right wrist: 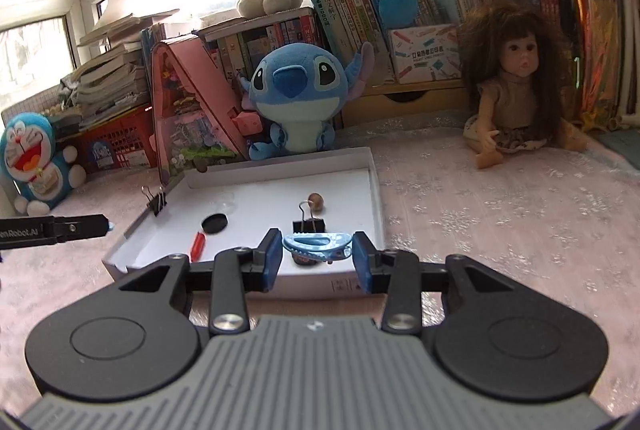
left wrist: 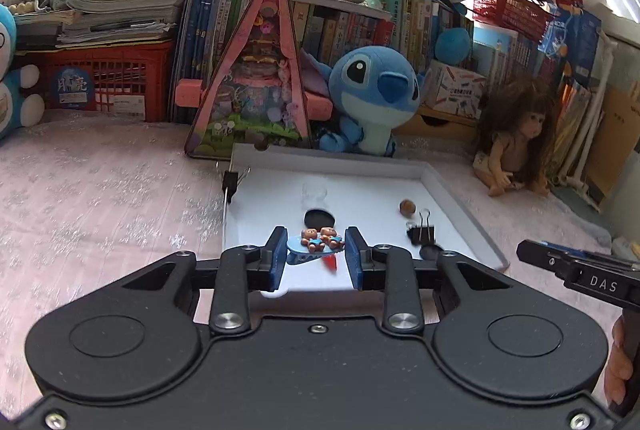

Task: Organize rigid objects
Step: 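Carry both blue hair clips over the white tray with both tools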

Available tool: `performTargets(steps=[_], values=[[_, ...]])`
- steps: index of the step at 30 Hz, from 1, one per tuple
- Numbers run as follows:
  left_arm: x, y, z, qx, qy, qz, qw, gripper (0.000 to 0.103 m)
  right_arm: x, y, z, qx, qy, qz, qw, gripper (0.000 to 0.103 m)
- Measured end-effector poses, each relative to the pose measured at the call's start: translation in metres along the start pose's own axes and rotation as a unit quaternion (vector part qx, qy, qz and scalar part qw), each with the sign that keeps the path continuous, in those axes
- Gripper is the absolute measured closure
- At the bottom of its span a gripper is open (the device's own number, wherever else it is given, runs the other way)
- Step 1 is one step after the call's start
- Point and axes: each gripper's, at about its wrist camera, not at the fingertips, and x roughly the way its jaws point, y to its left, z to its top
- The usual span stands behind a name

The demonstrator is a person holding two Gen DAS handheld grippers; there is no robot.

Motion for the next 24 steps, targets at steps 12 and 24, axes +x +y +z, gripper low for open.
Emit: performTargets(steps=[12,24], values=[[0.089,-0.013,0.068,0.000,0.054,-0.017,0.9984,0.074,0.075,-0.007,0.069,0.006,0.074,0.017,0.997,0.060],[0.194,-0.008,0.088,-0.018,0.111,0.001,0.9936,0.074,0.169,-0.002,0.089,-0.008,0.138,0.006,0.990,0.060]])
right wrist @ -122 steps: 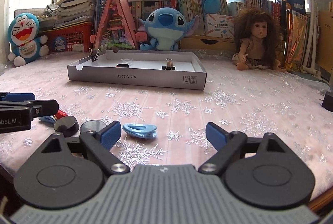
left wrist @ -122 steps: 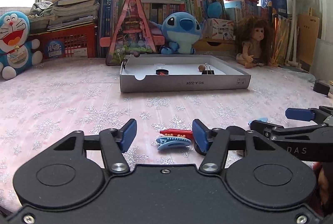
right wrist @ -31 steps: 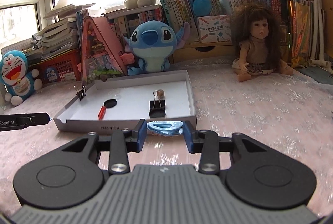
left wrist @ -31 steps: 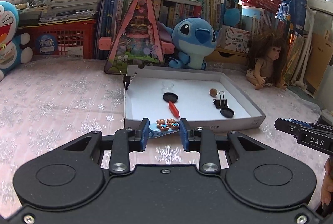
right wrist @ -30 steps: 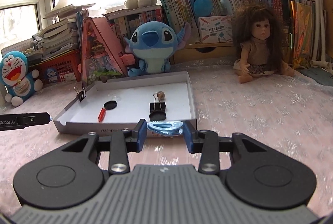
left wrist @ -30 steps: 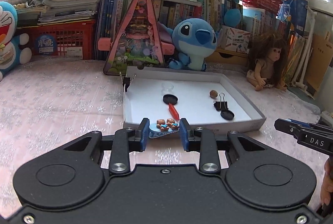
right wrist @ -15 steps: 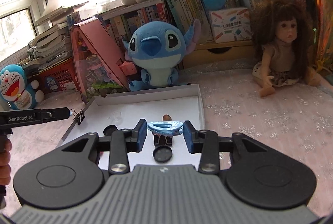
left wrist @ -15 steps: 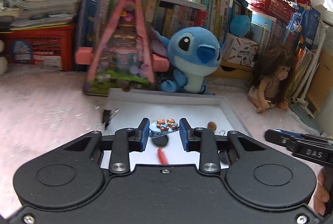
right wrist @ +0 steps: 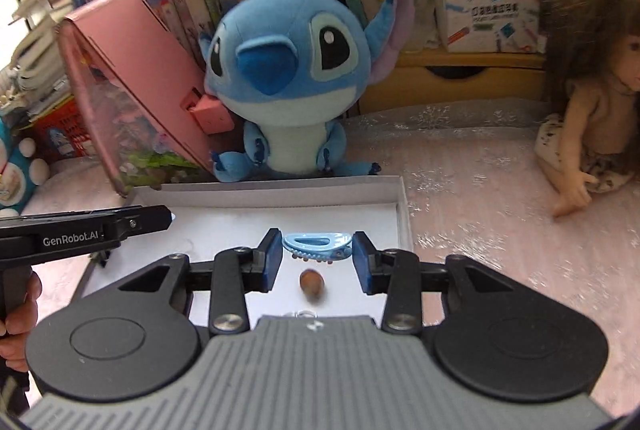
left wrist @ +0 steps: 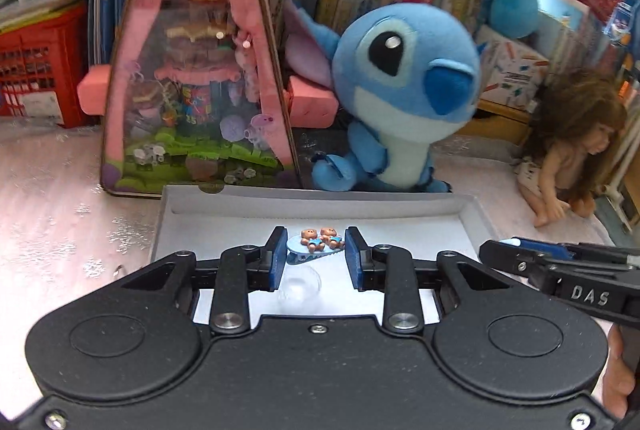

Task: Organize rigid objects
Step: 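Carry both blue hair clips over the white tray with both tools, then open both tools to drop the blue hair clips into the tray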

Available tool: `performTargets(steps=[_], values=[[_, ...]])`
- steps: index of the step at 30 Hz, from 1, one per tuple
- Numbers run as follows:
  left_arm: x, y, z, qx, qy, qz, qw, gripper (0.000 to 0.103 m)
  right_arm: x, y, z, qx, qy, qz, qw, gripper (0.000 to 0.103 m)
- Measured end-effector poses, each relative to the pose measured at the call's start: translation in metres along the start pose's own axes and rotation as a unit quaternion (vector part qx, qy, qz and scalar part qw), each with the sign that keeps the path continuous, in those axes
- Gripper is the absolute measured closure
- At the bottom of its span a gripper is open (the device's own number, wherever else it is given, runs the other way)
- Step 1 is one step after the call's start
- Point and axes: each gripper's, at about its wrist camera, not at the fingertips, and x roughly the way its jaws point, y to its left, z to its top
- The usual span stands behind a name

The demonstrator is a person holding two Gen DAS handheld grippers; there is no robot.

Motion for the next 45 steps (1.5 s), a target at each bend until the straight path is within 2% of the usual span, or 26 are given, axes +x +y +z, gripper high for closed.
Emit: performTargets(steps=[9,13,32,38,40,42,45], values=[[0.042,-0.001,-0.004,0.010,0.012,0.010,0.9998,0.074,0.046,0.000,-0.002,-0.004,0.023,-0.011,1.000,0.060],[0.049,-0.008,-0.008,0.038,0.002,0.025,0.9990,0.074,0.057,0.000,-0.005,-0.010,0.028,-0.014,0.999,0.060],[0.063,-0.004,-0.012,0.028,0.014,0.035,0.9989,0.073,0.071,0.012,-0.005,-0.041,0.021,-0.032,0.998,0.060],[0.064,-0.005,-0.012,0.029,0.013,0.037,0.9988,0.073,0.073,0.015,-0.006,-0.051,0.017,-0.037,0.998,0.055],[0.064,-0.006,-0.012,0.032,0.014,0.036,0.9987,0.069,0.072,0.015,-0.006,-0.049,0.015,-0.037,0.998,0.044],[0.062,-0.007,-0.013,0.036,0.011,0.037,0.9986,0.058,0.071,0.013,-0.007,-0.043,0.014,-0.030,0.999,0.040],[0.056,-0.007,-0.013,0.036,0.007,0.039,0.9986,0.053,0.064,0.012,-0.006,-0.036,0.006,-0.031,0.999,0.036]])
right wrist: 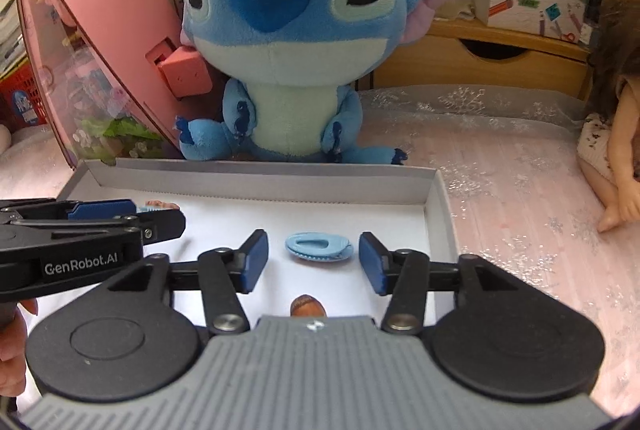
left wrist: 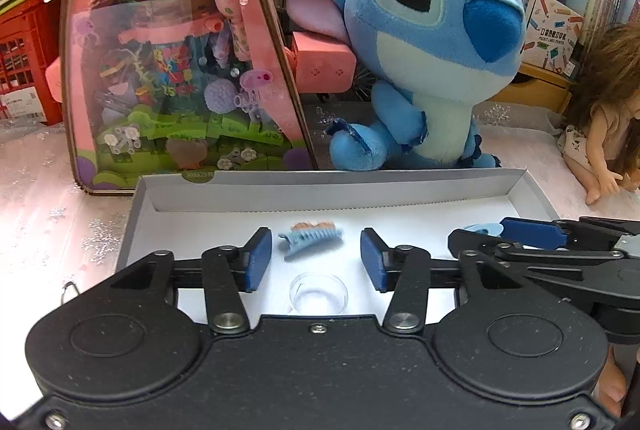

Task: Organize rigid objects
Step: 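Open both tools to drop the blue hair clips into the tray, then move both tools back toward the remaining items on the cloth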

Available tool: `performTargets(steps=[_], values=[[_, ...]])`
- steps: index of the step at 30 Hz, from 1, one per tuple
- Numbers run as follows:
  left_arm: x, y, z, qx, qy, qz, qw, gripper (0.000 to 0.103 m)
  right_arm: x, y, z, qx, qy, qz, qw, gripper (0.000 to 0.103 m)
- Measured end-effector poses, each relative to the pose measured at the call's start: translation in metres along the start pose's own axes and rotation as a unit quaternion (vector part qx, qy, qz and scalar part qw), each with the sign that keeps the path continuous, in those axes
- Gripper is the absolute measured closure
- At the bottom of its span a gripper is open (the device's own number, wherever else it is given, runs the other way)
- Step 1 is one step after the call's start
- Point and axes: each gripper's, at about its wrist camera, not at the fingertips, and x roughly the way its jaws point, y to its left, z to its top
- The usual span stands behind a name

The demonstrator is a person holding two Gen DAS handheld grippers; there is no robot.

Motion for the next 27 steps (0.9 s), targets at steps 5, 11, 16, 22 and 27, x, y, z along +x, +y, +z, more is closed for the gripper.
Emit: performTargets(steps=[5,11,16,22,27], values=[[-0.021,0.002,-0.002,0.003,-0.014,0.002,0.9999,0.046,-0.021,-0.004,-0.001,0.010,-0.017,0.005,1.000,0.031],[-0.057,0.001,-0.009,0.014,-0.036,-0.003,0.9992,0.035,-0.052,-0.004,-0.007,0.008,-0.044,0.007,0.999,0.025],[-0.090,-0.003,-0.022,0.027,-0.058,-0.004,0.9980,0.029,-0.084,0.000,-0.021,-0.010,-0.075,0.009,0.997,0.018],[-0.131,-0.005,-0.053,0.033,-0.082,-0.012,0.9960,0.028,-0.121,0.006,-0.050,-0.037,-0.105,0.013,0.994,0.015],[-0.163,-0.008,-0.083,0.048,-0.096,-0.018,0.9941,0.027,-0.143,0.011,-0.077,-0.050,-0.117,0.025,0.992,0.012]])
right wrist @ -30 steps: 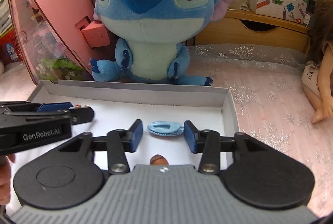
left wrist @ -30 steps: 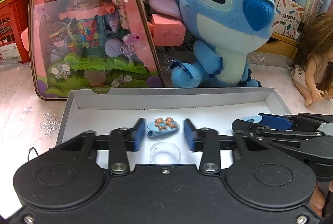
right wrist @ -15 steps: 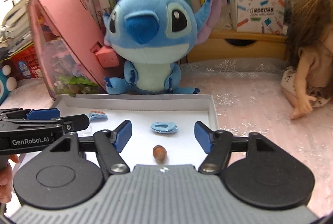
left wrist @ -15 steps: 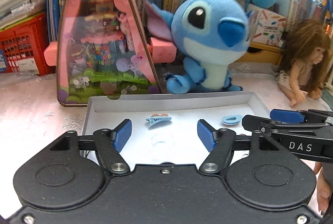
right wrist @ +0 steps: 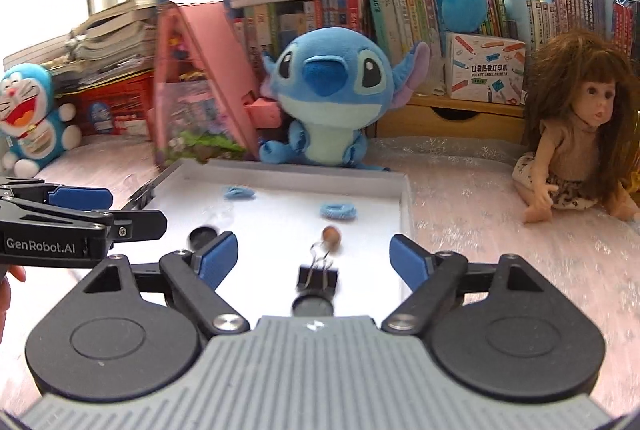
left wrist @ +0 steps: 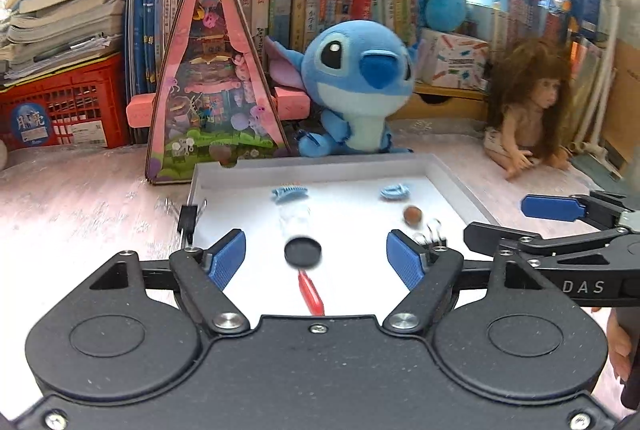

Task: Organize rigid objects
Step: 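Move both tools back toward the remaining items on the cloth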

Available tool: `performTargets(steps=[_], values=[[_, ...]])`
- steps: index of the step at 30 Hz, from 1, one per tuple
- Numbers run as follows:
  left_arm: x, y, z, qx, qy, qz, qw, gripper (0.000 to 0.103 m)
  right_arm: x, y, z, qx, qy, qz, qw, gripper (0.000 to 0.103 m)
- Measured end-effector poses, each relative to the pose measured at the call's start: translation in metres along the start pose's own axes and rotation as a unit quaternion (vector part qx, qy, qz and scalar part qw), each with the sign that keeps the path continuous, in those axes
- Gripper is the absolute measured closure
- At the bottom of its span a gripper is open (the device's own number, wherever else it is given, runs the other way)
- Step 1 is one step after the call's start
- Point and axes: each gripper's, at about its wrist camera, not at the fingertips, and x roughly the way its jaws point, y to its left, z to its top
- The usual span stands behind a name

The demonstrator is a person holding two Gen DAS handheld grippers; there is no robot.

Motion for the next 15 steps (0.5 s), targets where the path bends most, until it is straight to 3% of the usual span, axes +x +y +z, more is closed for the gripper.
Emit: performTargets(steps=[15], values=[[-0.079,-0.011,-0.088,0.047,-0.006,-0.020,0.9987,0.025,-0.068,0.017,-0.072,-0.012,-0.017,0.031,0.999,0.009]])
